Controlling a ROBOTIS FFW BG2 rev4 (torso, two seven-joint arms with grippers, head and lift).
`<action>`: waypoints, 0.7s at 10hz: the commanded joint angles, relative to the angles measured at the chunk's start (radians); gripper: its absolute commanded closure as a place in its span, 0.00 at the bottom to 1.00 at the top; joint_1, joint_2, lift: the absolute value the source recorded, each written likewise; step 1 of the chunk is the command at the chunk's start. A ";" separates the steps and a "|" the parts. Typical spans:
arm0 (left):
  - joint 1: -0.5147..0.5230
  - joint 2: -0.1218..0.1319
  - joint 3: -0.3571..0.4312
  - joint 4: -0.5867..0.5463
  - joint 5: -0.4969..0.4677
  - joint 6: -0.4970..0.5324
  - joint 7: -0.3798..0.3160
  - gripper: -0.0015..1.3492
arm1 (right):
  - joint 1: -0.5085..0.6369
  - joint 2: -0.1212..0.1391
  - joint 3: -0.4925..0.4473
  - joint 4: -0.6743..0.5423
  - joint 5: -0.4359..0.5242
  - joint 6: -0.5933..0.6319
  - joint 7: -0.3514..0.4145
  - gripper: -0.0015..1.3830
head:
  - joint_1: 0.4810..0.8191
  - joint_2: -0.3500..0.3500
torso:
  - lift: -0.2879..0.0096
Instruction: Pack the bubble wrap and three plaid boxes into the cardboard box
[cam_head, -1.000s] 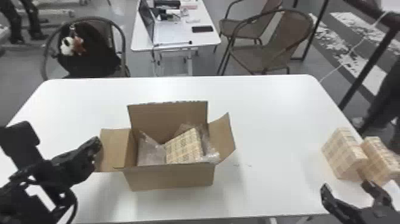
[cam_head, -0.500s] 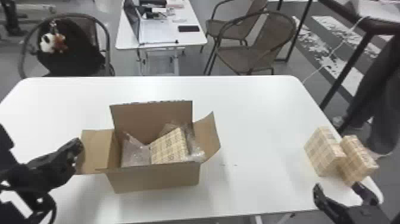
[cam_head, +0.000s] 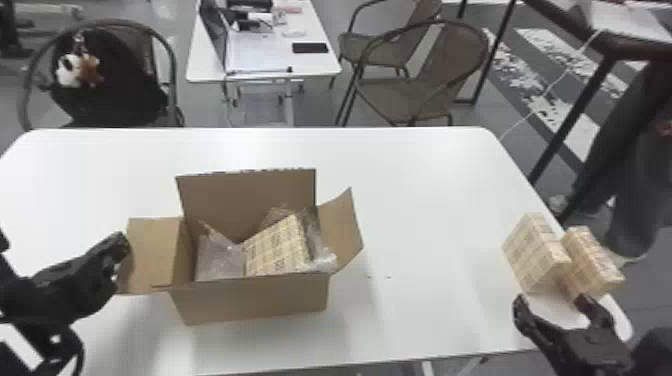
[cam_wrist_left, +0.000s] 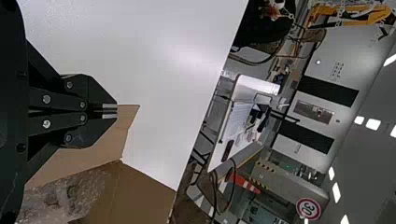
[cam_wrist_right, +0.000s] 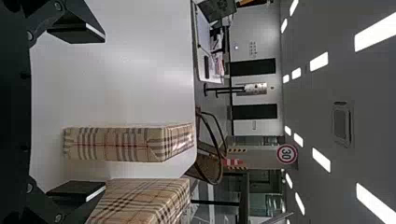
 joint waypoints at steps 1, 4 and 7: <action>0.001 -0.003 0.000 0.000 0.002 -0.002 0.000 0.90 | -0.028 0.002 0.000 0.031 0.005 -0.007 0.000 0.13 | 0.63 0.37 | 0.47; 0.001 -0.003 -0.001 0.000 0.002 -0.005 0.000 0.90 | -0.092 0.001 0.000 0.097 0.031 -0.030 0.008 0.13 | 0.63 0.37 | 0.47; 0.001 -0.003 0.000 0.000 0.002 -0.005 0.000 0.90 | -0.120 0.001 0.003 0.128 0.036 -0.063 0.006 0.13 | 0.63 0.37 | 0.47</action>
